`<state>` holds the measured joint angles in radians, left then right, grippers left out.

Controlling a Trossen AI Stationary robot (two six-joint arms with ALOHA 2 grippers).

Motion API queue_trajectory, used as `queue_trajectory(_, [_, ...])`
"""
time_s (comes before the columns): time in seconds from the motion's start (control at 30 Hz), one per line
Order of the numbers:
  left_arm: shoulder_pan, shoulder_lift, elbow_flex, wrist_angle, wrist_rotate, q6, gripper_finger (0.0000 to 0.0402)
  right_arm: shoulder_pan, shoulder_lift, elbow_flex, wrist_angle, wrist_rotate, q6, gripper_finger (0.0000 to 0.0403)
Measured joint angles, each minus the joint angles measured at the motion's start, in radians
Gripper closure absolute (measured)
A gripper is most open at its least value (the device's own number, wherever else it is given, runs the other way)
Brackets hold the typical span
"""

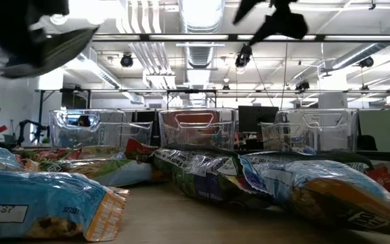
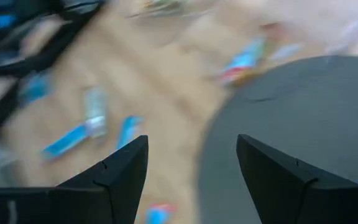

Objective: Pick and place Granola Bars by type
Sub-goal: Put the blue granola bar into the right transparent bin

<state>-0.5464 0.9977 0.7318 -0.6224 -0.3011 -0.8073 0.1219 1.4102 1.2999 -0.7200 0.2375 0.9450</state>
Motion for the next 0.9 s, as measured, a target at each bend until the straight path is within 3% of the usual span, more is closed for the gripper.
queue_trajectory(0.13, [0.026, 0.007, 0.044, 0.002, -0.126, 0.117, 0.0371, -0.024, 0.037, -0.001, 0.179, -0.177, -0.035, 0.0168])
queue_trajectory(0.23, [0.068, 0.027, 0.069, 0.031, -0.138, 0.172, 0.0371, -0.032, 0.077, -0.001, 0.293, -0.234, -0.063, 0.0168])
queue_trajectory(0.5, [0.182, 0.113, 0.122, 0.092, -0.052, 0.310, 0.0371, -0.035, 0.193, 0.039, 0.361, -0.291, -0.133, 0.0168])
queue_trajectory(0.9, [0.267, 0.295, 0.194, 0.190, 0.032, 0.422, 0.0371, -0.035, 0.238, 0.069, 0.376, -0.293, -0.128, 0.0167])
